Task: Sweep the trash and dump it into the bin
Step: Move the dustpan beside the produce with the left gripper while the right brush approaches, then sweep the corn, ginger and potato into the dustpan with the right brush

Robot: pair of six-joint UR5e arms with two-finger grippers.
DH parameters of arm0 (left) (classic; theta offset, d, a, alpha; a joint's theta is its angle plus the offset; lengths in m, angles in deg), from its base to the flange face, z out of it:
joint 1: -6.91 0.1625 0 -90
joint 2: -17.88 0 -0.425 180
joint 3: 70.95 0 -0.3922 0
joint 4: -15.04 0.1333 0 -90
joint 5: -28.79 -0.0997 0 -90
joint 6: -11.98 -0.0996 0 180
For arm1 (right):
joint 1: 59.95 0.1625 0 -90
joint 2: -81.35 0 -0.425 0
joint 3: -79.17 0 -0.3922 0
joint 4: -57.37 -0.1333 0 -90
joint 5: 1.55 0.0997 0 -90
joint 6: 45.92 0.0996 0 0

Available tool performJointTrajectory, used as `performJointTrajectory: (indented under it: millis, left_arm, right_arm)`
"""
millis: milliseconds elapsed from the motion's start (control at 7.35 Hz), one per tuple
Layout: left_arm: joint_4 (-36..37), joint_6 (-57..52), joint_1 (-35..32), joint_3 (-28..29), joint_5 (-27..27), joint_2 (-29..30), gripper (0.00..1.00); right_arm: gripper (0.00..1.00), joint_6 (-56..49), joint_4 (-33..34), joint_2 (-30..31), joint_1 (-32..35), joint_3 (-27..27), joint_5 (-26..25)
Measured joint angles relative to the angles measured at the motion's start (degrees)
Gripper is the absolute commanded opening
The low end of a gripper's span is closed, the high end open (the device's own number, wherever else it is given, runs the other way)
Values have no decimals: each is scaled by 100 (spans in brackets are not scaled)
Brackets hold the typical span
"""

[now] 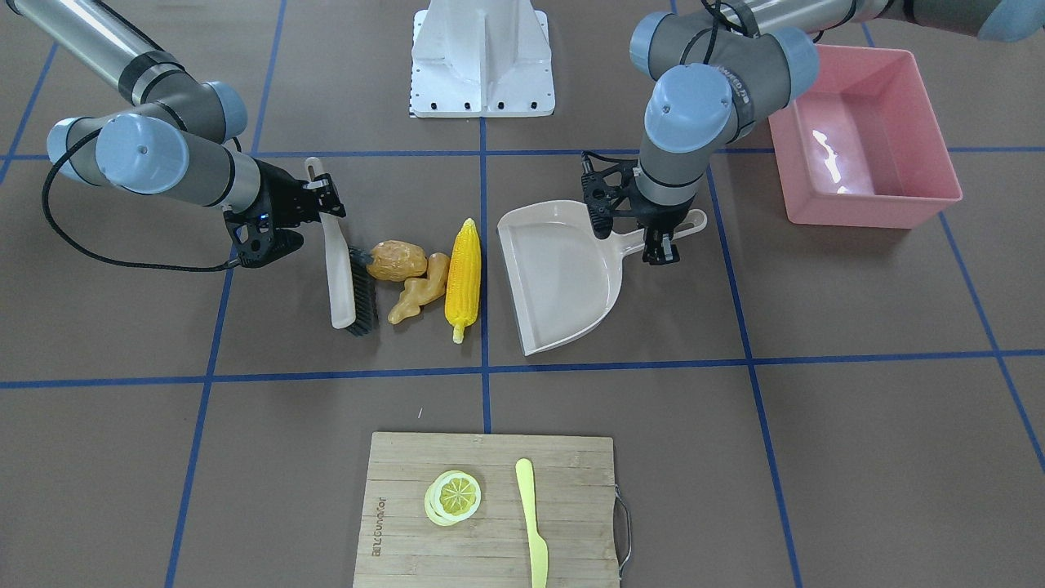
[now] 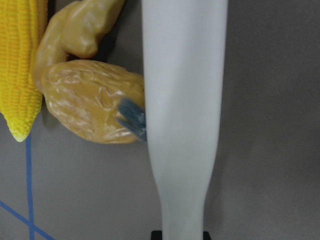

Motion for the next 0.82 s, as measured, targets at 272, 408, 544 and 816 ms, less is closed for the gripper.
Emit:
performJointTrajectory:
  millis: [272,408,544,816]
  left_arm:
    - [-31,-3,71,93,-5,90,0]
    - [-44,5,140,103,-5,97,0]
    - [-65,20,211,105,-6,95,0]
    - [-125,28,283,135,-5,83,0]
  right_arm:
    - [0,130,6,-243,-100,121,-52]
    - [0,165,9,-364,-137,188,-87]
    - [0,187,13,-476,-188,246,-167]
    - [0,300,21,-780,-306,445,-317]
